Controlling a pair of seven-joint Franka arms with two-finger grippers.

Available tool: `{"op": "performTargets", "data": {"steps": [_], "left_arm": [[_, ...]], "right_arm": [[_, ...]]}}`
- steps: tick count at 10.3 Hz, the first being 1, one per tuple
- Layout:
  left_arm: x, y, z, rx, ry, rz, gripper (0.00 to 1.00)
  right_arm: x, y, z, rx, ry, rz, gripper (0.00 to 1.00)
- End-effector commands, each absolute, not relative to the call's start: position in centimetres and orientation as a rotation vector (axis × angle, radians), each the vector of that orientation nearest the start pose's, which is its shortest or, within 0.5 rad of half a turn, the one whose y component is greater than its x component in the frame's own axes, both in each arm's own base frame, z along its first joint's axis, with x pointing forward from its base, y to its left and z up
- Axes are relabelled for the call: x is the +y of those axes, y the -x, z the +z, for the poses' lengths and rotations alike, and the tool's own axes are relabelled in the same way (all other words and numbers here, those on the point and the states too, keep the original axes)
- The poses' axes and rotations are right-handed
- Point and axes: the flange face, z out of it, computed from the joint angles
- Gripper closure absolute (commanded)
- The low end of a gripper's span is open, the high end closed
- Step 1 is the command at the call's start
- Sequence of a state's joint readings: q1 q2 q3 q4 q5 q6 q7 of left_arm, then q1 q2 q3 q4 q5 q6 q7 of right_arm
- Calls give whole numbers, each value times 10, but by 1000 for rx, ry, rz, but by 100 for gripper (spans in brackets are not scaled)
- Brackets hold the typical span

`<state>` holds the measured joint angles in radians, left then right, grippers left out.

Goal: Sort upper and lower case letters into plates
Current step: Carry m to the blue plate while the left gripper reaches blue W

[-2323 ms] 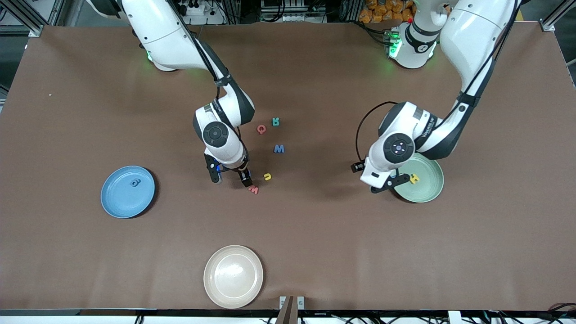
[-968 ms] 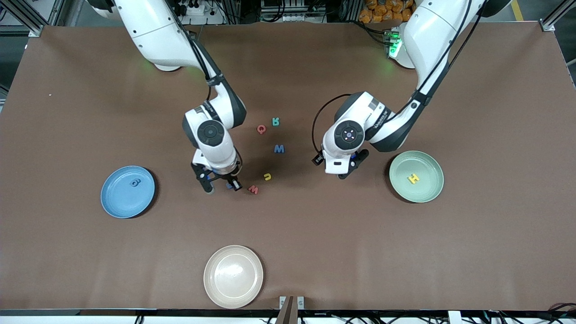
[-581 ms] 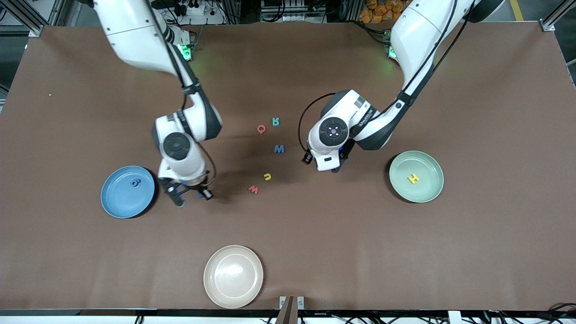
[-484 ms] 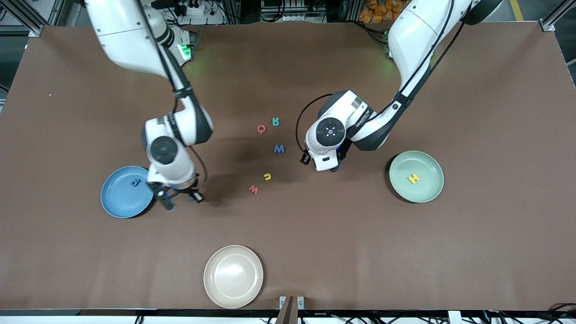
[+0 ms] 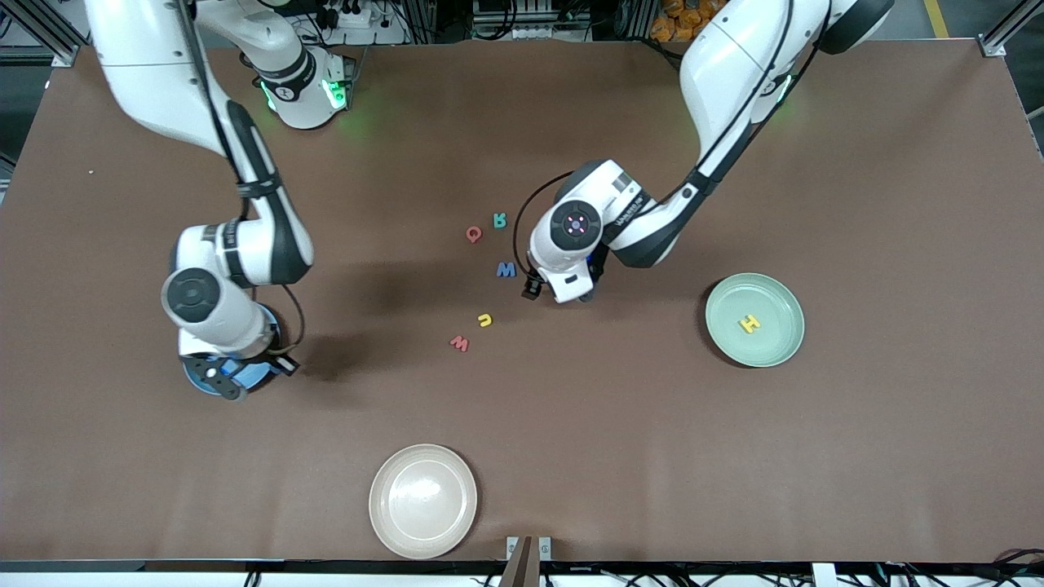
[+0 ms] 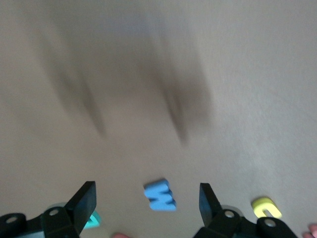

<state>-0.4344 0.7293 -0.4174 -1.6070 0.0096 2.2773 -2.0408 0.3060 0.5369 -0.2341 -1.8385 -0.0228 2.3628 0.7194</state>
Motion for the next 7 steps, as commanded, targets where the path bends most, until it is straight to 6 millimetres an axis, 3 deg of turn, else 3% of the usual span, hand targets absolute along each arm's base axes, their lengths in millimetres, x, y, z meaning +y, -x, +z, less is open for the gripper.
{"op": "performTargets", "data": {"steps": [1, 3, 4, 5, 6, 7], "left_arm": [[-507, -489, 231, -2071, 2434, 429, 4], [-510, -486, 222, -2114, 2398, 443, 4], [-514, -486, 220, -2189, 2365, 445, 4], [-515, -487, 218, -2234, 2350, 448, 4], [-518, -485, 215, -2259, 2335, 456, 4], [-520, -484, 209, -2294, 2315, 463, 4]], "right_arm": [[33, -639, 256, 865, 3154, -41, 100], [13, -640, 256, 783, 3175, -27, 100], [9, -640, 256, 751, 3183, -24, 80], [2, -640, 256, 707, 3193, -21, 15], [-6, -641, 259, 644, 3203, -18, 0], [-11, -641, 264, 596, 3203, -20, 0]]}}
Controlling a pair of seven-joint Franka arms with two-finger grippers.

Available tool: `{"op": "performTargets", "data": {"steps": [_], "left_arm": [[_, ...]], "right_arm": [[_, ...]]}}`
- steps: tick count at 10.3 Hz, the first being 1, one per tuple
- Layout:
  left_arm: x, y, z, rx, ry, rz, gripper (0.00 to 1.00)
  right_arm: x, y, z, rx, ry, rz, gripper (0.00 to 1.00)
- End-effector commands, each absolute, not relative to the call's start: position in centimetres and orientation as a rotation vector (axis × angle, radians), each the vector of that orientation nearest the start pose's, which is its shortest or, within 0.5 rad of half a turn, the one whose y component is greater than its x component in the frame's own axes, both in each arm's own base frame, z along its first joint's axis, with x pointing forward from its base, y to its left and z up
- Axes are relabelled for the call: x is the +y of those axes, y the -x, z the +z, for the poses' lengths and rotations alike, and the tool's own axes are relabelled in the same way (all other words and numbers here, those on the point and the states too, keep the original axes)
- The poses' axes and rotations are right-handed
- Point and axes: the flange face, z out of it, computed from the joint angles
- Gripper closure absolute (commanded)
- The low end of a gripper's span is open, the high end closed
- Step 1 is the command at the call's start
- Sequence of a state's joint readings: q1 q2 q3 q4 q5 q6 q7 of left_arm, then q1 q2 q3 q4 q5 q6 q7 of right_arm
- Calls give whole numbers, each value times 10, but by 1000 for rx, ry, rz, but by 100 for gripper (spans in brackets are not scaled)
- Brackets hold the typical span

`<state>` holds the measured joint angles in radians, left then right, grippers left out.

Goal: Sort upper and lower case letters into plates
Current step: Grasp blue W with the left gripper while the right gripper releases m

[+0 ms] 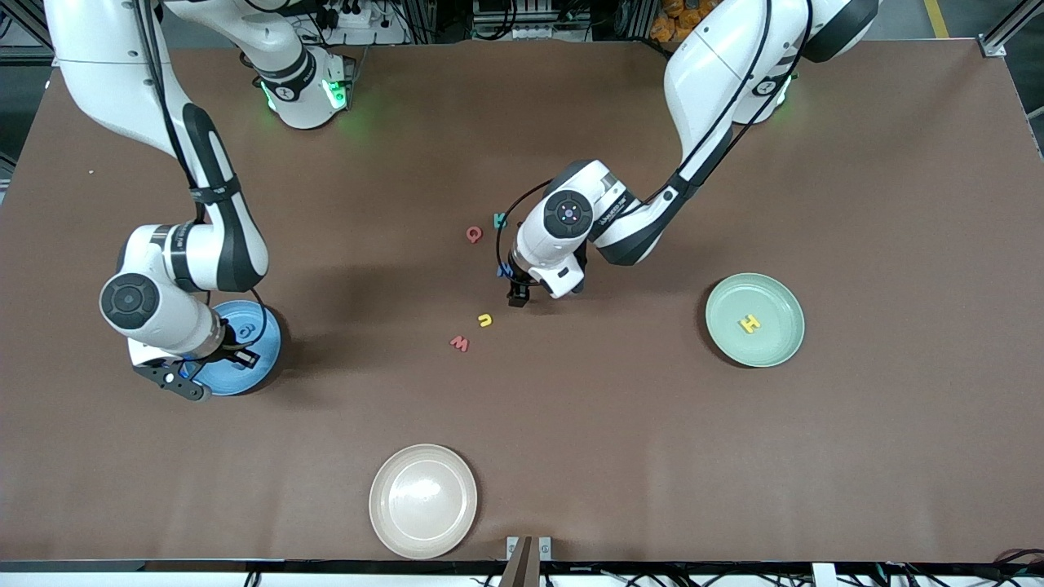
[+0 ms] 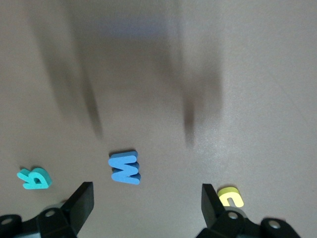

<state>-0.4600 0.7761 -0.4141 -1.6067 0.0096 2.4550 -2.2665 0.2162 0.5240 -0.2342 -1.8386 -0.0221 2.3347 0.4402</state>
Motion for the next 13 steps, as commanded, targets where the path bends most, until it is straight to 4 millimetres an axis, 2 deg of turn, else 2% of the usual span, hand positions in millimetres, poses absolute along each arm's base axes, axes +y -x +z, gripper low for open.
{"op": "performTargets", "data": {"steps": [1, 2, 3, 4, 5, 9, 13], "left_arm": [[-520, -481, 202, -2324, 2299, 471, 4], [-523, -474, 196, -2336, 2295, 474, 4], [-527, -468, 194, -2341, 2283, 470, 5], [-529, -462, 190, -2335, 2280, 461, 5], [-528, -460, 187, -2330, 2277, 457, 5], [-532, -440, 173, -2315, 2327, 388, 4], [-536, -434, 170, -2326, 2338, 323, 4]], "right_arm": [[-4, -642, 268, 545, 3209, -20, 0], [12, -651, 283, 474, 3212, -44, 0], [36, -649, 283, 448, 3198, 17, 0], [58, -650, 288, 464, 3134, 29, 0], [69, -650, 289, 518, 3070, 46, 0], [114, -647, 288, 608, 3027, 63, 0], [132, -644, 288, 648, 3024, 79, 0]]}}
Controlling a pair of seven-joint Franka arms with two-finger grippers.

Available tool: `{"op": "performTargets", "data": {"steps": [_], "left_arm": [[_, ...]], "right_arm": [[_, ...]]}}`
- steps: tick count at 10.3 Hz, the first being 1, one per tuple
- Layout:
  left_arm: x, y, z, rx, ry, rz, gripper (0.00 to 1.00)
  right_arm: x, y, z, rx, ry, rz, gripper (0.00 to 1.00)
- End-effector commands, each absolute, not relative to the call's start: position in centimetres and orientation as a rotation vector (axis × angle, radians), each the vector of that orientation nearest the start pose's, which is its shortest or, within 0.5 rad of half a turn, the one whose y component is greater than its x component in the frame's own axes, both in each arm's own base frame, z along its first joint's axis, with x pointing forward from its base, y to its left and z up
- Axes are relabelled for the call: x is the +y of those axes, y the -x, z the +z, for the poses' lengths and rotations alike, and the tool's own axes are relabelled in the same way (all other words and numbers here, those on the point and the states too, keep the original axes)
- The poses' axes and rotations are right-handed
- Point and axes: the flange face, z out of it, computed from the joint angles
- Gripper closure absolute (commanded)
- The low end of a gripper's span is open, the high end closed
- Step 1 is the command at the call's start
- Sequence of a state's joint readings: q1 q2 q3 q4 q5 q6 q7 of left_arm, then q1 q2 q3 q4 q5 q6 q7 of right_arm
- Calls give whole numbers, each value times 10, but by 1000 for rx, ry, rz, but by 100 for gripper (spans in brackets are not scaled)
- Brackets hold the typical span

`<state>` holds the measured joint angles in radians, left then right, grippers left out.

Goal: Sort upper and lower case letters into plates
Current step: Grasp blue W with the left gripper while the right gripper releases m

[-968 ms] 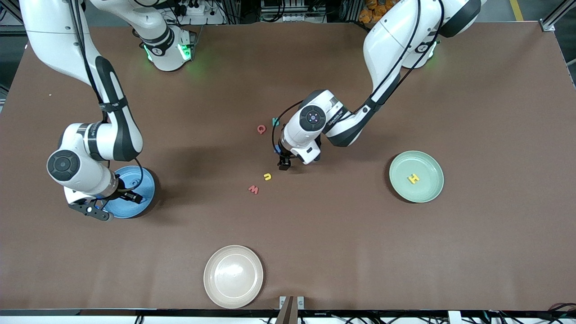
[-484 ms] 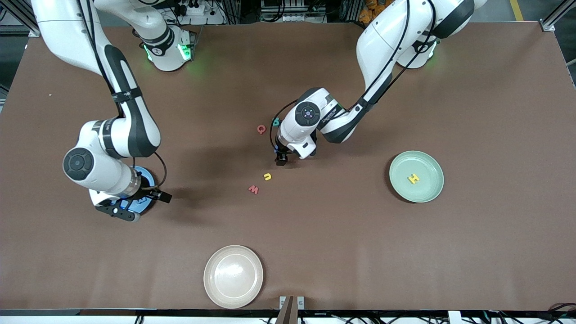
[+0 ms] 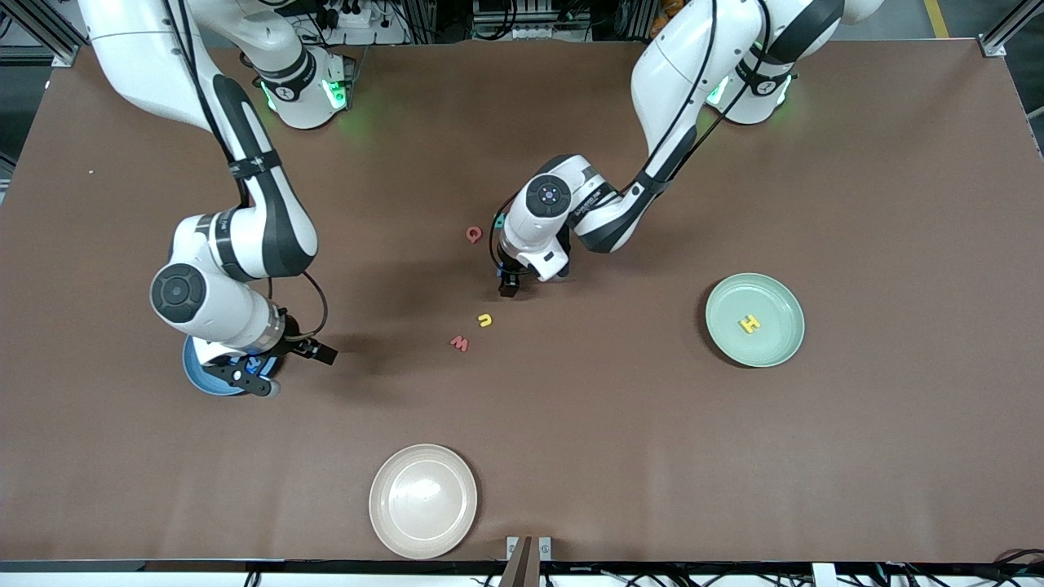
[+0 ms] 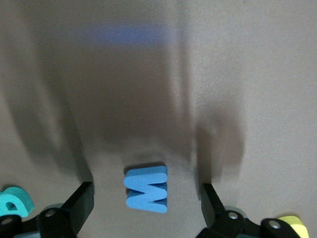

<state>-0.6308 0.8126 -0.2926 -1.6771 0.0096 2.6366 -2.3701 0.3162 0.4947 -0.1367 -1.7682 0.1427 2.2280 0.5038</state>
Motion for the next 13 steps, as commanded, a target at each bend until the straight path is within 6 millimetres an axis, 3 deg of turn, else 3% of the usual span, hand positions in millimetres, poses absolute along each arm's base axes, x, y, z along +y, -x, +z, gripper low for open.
{"op": "performTargets", "data": {"steps": [1, 5, 7, 8, 9, 13], "left_arm": [[-535, -435, 170, -2321, 2342, 317, 5], [-532, -437, 169, -2314, 2351, 304, 35], [-531, -439, 167, -2305, 2361, 301, 66], [-530, -440, 167, -2293, 2376, 294, 87], [-530, -440, 167, -2274, 2395, 289, 100], [-516, -460, 181, -2170, 2463, 256, 100]], "right_arm": [[132, -645, 286, 652, 3023, 82, 0], [170, -637, 278, 615, 3038, 102, 0], [190, -640, 279, 632, 2989, 113, 0], [204, -643, 280, 630, 2978, 107, 0], [219, -643, 280, 660, 2973, 102, 0], [263, -634, 264, 714, 2978, 117, 0]]}}
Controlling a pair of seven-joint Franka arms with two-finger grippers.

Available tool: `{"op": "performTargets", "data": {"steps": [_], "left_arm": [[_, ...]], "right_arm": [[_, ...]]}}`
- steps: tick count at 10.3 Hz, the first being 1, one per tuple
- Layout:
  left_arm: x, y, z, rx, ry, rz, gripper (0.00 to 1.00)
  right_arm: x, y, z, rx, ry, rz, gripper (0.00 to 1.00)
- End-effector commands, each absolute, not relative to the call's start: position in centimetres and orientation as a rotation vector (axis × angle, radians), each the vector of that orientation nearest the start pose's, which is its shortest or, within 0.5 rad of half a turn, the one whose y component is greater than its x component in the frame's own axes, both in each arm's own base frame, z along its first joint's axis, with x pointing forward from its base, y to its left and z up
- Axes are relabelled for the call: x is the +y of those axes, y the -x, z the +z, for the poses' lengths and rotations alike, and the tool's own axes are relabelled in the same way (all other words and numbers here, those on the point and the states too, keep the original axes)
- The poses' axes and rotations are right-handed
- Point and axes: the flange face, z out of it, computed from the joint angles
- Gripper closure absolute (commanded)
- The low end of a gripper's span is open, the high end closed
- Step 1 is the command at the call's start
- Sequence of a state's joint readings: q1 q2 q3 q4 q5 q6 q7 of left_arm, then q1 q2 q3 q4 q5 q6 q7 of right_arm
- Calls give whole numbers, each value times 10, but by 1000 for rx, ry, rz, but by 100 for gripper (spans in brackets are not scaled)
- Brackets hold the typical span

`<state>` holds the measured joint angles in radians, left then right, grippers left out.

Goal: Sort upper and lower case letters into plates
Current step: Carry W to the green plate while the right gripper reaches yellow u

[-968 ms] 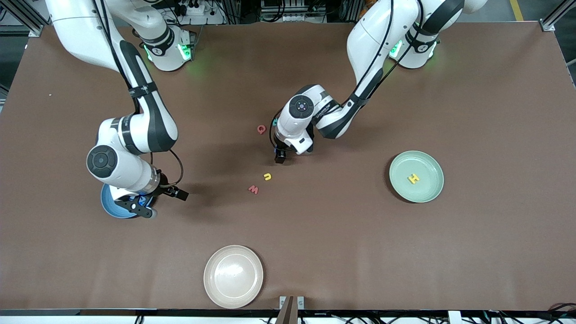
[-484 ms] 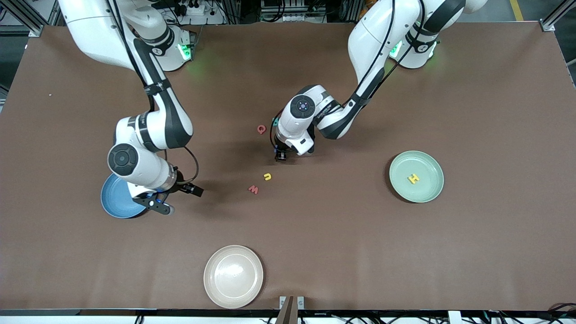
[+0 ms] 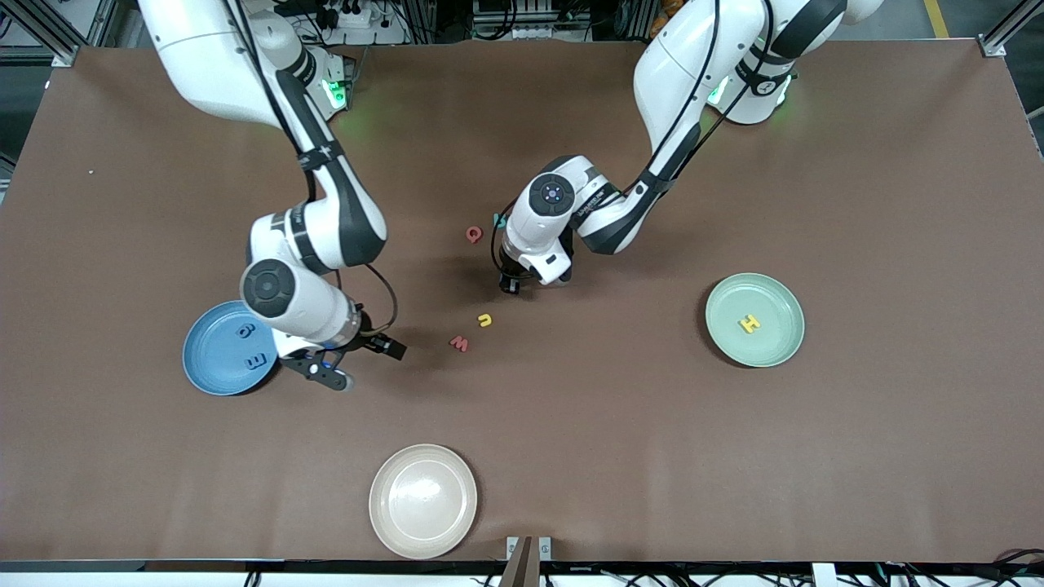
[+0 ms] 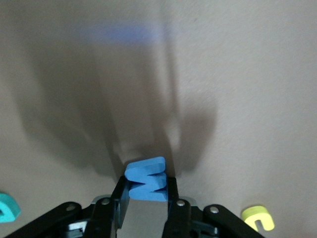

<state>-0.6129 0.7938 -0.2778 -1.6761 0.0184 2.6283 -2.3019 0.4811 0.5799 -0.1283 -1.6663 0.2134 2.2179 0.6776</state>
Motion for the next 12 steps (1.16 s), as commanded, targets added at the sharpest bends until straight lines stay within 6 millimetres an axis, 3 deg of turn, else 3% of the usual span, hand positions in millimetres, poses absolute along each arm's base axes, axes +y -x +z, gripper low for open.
{"op": "performTargets", "data": {"steps": [1, 3, 6, 8, 12], "left_arm": [[-503, -475, 195, -2136, 2472, 247, 100], [-477, -501, 225, -2065, 2477, 286, 100], [-445, -522, 256, -1927, 2532, 300, 100], [-413, -540, 263, -1837, 2562, 318, 100], [-354, -566, 276, -1631, 2632, 350, 100]], "right_arm": [[274, -632, 263, 763, 2969, 117, 0], [298, -622, 261, 864, 2944, 124, 0], [340, -600, 244, 975, 2936, 151, 0], [357, -600, 248, 1065, 2899, 144, 0], [393, -588, 224, 1415, 2779, 145, 0]]}}
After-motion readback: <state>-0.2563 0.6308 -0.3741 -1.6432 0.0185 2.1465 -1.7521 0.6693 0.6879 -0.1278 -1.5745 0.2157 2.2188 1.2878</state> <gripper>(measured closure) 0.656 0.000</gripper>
